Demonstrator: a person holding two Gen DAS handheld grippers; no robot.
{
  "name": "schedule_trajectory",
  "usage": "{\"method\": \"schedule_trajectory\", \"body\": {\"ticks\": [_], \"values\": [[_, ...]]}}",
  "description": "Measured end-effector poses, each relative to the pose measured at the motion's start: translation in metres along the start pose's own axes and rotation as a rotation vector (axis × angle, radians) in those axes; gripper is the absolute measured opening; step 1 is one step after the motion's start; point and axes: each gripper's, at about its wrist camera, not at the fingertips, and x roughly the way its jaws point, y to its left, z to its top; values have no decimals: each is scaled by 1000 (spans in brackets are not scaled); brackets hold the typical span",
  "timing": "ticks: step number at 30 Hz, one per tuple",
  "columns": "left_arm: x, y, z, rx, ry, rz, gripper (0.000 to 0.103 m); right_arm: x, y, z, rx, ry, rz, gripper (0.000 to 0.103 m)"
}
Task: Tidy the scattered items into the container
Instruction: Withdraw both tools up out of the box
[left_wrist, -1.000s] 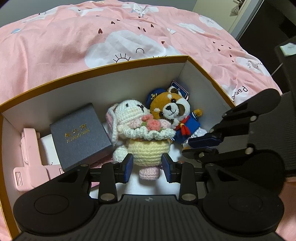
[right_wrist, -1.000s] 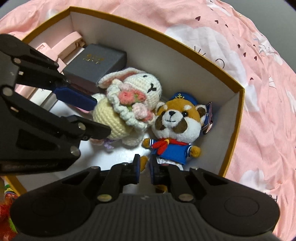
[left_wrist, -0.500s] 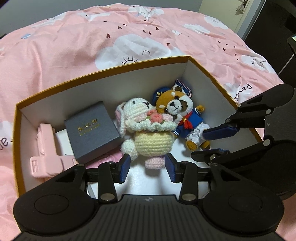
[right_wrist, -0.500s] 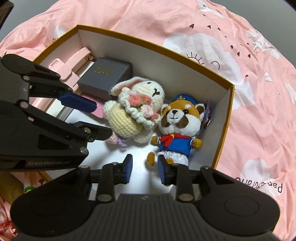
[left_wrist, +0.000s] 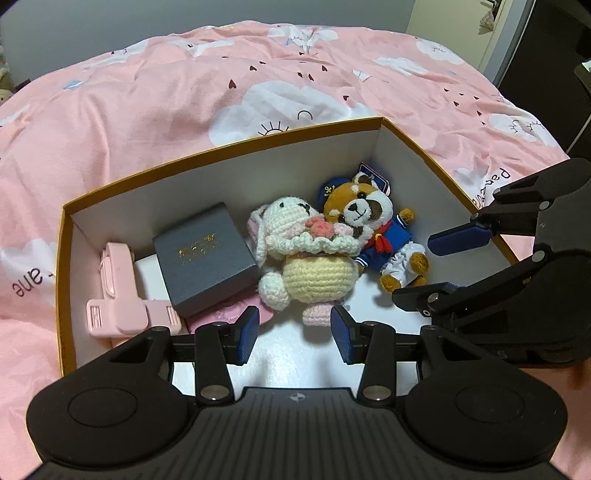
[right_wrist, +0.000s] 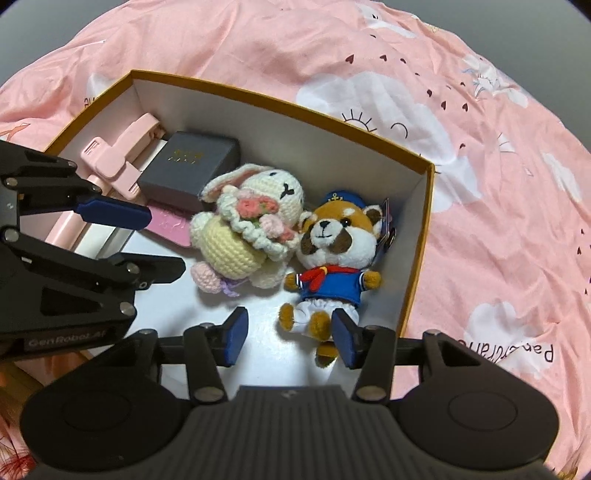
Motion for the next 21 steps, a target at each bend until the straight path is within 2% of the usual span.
{"method": "schedule_trajectory", "body": {"ticks": [8, 16, 21], "values": [[-33, -1, -11, -18, -64, 12, 50, -19, 10, -9, 21, -56, -15, 54], [-80, -12, -37, -25, -137, 49, 50, -53, 22, -23, 50, -133, -6, 66], [-113, -18, -56, -43, -196, 61, 55, -78, 34, -38, 40, -190, -25, 70]]}}
